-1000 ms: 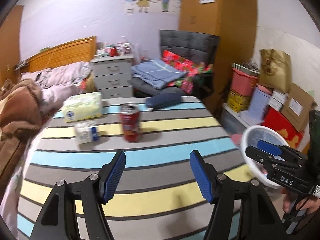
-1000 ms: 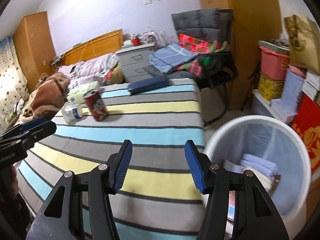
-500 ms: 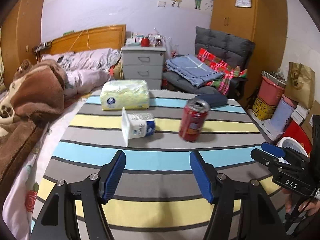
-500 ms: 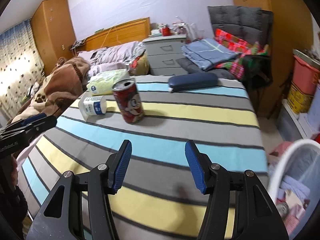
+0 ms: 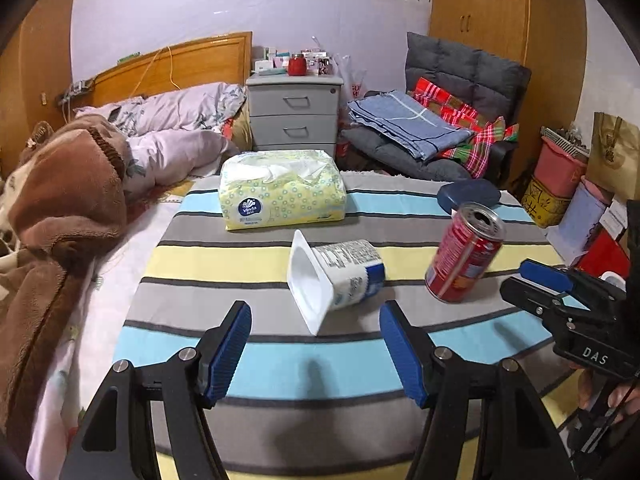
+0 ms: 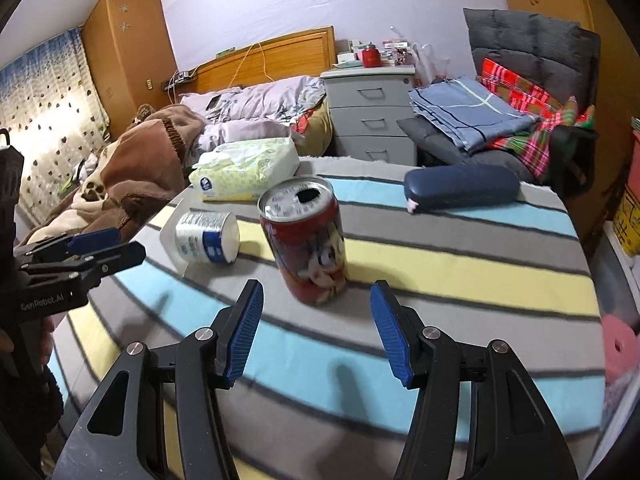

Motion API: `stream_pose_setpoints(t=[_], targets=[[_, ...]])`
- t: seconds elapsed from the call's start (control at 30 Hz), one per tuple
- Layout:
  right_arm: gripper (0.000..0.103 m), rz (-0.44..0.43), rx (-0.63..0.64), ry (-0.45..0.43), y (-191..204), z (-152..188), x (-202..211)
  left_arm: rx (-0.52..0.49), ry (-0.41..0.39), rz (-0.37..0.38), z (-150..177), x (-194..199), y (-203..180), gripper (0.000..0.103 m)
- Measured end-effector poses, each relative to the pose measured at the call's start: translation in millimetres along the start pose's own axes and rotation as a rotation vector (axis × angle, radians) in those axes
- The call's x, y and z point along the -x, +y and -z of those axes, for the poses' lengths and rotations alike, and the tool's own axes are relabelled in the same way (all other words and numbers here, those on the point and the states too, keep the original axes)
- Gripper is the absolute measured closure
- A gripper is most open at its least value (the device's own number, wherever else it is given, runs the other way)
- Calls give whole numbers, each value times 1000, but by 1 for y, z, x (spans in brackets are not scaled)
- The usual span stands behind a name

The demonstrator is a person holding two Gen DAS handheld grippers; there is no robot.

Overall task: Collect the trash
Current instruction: 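Grasp the red can with the right tool while the left tool grasps the white yogurt cup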

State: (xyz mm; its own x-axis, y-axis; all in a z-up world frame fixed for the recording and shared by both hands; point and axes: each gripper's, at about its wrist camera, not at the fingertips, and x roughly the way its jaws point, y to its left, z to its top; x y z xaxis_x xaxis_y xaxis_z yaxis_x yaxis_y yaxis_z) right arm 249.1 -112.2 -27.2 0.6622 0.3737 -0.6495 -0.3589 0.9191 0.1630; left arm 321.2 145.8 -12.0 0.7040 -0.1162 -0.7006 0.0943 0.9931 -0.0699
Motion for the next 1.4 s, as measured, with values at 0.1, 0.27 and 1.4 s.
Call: stream_pose_setpoints(t=[0.1,0.27,1.4], targets=[[46,-11,9,-3,5,-6,-9,11,-1,45,-4,-9,9,37],[43,1,39,15,11,-11,-25,13,7,69,-12,-27,20,37],[47,67,-36,21,-20,-19,-32,23,107,115,-24,-93,0,45]])
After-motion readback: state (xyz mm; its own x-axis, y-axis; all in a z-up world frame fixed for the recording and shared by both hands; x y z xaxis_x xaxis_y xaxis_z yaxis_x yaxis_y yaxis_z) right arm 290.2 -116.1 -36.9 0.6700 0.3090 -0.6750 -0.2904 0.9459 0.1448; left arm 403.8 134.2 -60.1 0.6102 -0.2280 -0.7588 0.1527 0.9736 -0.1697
